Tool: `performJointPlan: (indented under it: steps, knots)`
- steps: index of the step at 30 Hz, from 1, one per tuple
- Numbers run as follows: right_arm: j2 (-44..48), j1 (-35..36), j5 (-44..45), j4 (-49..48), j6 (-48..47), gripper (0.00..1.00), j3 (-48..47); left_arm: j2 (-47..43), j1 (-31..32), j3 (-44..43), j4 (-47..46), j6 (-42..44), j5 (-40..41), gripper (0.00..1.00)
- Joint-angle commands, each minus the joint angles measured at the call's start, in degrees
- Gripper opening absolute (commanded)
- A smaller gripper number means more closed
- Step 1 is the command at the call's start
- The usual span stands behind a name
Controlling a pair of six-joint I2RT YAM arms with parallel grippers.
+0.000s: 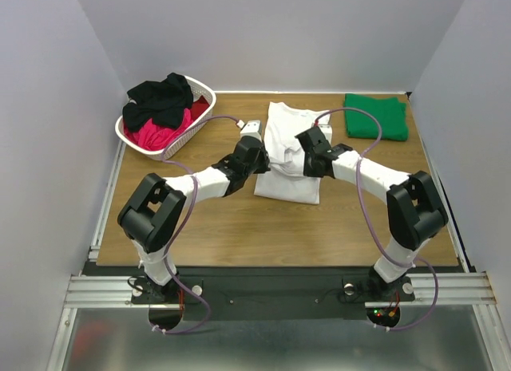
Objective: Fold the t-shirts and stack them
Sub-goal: Fold the tshirt
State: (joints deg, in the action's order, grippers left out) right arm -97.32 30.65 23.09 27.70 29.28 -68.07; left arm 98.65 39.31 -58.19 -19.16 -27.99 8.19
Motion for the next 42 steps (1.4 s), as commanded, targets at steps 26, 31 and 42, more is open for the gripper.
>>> performJointPlan:
  steps: [26,31,42]
  knots:
    - [-12.2,-10.1,-4.6,-5.4,-6.4,0.00,-14.3,14.8,-7.1,-18.1,-4.8,5.2,-10.0,0.00]
    - [-10.7,-10.3,-7.8,-5.7,-6.3,0.00,-12.0,12.9,-7.2,-14.9,-6.3,3.4,-11.5,0.00]
    - [-5.9,-10.3,-8.3,-6.3,-7.1,0.00,-9.2,11.6,-7.2,-12.8,-8.1,2.5,-12.9,0.00]
